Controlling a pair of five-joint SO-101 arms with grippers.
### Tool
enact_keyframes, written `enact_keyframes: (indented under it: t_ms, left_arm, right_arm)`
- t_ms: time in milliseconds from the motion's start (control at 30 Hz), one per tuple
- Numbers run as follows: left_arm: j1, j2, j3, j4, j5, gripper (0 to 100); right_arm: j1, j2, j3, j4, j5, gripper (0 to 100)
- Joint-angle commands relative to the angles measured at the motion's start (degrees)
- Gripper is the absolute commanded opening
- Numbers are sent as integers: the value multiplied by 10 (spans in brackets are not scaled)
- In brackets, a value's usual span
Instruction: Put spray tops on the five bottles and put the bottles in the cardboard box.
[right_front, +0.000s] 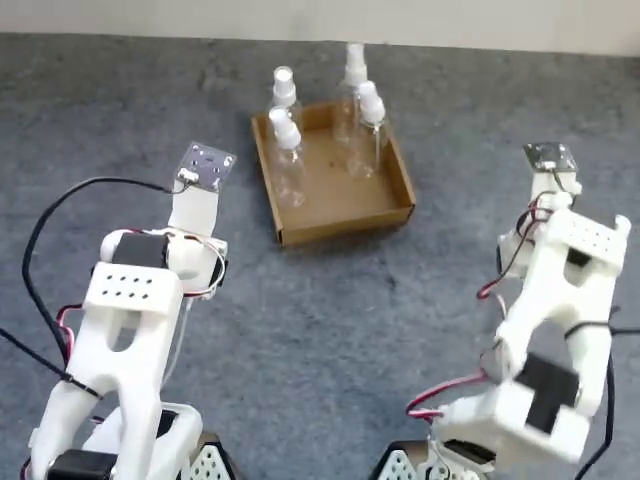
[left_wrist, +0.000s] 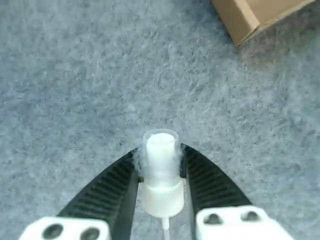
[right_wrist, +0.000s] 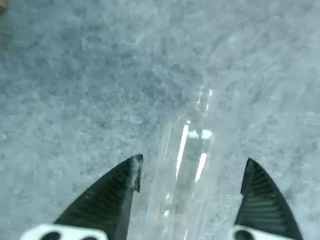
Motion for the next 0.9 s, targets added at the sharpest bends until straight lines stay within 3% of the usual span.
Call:
enact_keyframes:
  t_ms: [0,400,667,867]
  left_arm:
    - [10,-16,-2,-11,4,14]
    - [10,-16,-2,-14,4,14]
    - [10,-16,-2,-14,4,14]
    - [7,-20,-7,-14,6,14]
  right_arm:
    - [-6,62,-86,29,-4,255]
    - [2,161,-160,72,-3,248]
    - [19,189,-164,72,-3,175]
    - [13,185,-167,72,-3,40]
